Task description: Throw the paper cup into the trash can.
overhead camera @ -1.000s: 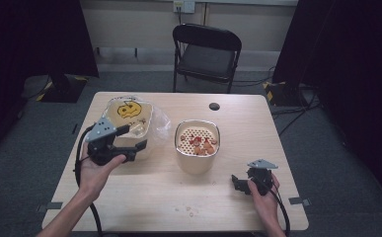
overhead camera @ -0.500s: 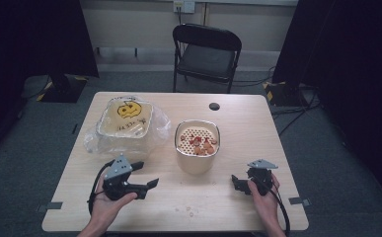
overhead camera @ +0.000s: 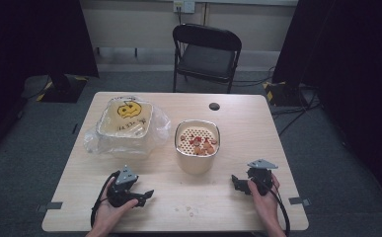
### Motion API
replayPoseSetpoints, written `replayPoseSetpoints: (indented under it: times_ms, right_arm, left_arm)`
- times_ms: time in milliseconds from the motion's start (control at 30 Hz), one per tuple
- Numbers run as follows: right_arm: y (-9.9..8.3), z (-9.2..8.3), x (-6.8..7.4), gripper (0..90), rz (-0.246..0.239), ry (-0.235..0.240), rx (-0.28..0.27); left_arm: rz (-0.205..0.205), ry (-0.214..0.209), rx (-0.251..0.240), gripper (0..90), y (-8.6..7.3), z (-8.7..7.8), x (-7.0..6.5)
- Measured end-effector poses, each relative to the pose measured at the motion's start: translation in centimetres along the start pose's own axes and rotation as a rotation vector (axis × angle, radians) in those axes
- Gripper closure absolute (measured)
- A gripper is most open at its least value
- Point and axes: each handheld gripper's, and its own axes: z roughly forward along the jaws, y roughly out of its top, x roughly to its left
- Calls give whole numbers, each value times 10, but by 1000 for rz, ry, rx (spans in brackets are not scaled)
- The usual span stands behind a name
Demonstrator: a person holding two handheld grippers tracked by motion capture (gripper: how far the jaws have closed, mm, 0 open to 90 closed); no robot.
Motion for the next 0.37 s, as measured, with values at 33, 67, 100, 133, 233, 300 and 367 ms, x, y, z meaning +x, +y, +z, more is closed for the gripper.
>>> replayPoseSetpoints:
  times_ms: [33,67,100,133,233,300,367]
  right_arm:
    - [0,0,0,86,0,0,0]
    - [0,0,0,86,0,0,0]
    - [0,0,0,86,0,0,0]
    - [0,0,0,86,0,0,0]
    - [0,0,0,86,0,0,0]
    - [0,0,0,86,0,0,0]
    - [0,0,0,86,0,0,0]
  left_arm:
    - [10,13,8,187,-1,1,2]
    - [11,36,25,181,-2,7,4]
    - [11,36,25,159,-2,7,4]
    - [41,49,21,159,-3,8,4]
    - [42,57,20,154,-4,8,4]
    - [41,56,19,151,-4,8,4]
    - [40,55,18,150,-4,9,4]
